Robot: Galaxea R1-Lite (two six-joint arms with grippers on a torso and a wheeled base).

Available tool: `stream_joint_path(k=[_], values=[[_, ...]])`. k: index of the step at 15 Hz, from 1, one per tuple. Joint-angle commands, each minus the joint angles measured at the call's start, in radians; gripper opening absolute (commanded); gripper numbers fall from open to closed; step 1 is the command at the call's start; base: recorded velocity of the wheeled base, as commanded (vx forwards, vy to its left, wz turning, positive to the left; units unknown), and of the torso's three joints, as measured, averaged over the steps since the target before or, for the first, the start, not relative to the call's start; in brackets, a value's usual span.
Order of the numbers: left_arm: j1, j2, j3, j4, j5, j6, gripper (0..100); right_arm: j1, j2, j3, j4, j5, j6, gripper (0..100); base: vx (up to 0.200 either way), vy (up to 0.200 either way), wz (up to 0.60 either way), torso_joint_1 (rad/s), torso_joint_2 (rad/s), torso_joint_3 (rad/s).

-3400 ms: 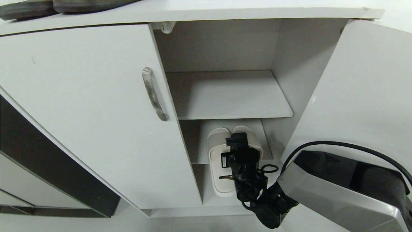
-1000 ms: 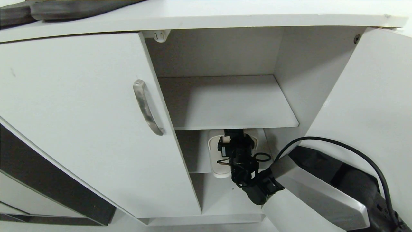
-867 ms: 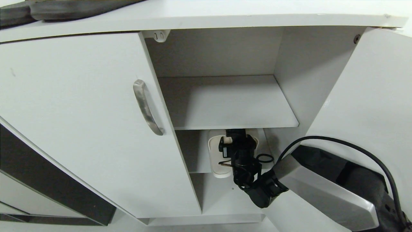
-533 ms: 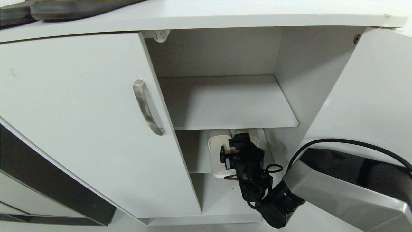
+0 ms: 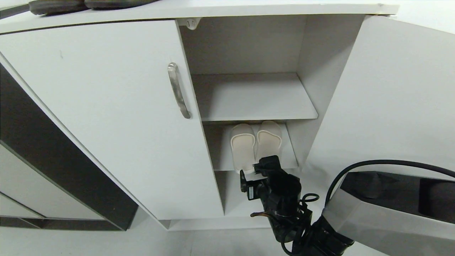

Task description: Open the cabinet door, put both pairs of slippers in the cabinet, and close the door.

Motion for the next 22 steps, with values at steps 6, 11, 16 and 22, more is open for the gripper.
stream_joint_path(k=[6,11,16,22], values=[[0.000,0.002,0.000,0.000,0.003,0.003,0,-0.004,-0.027,0.018,0.003,0.005,0.001,100,0.000,0.000,0.00,0.000,0.00,0.044],[0.000,0.002,0.000,0.000,0.003,0.003,0,-0.005,-0.024,0.019,0.003,0.006,0.001,100,0.000,0.000,0.00,0.003,0.00,0.191],[0.000,0.002,0.000,0.000,0.004,0.003,0,-0.004,-0.024,0.035,0.000,0.017,0.001,100,0.000,0.000,0.00,0.003,0.00,0.206],[0.000,0.002,0.000,0.000,0.003,0.004,0,0.022,-0.220,0.206,0.060,0.255,0.073,100,0.000,0.000,0.00,-0.001,0.00,0.118]])
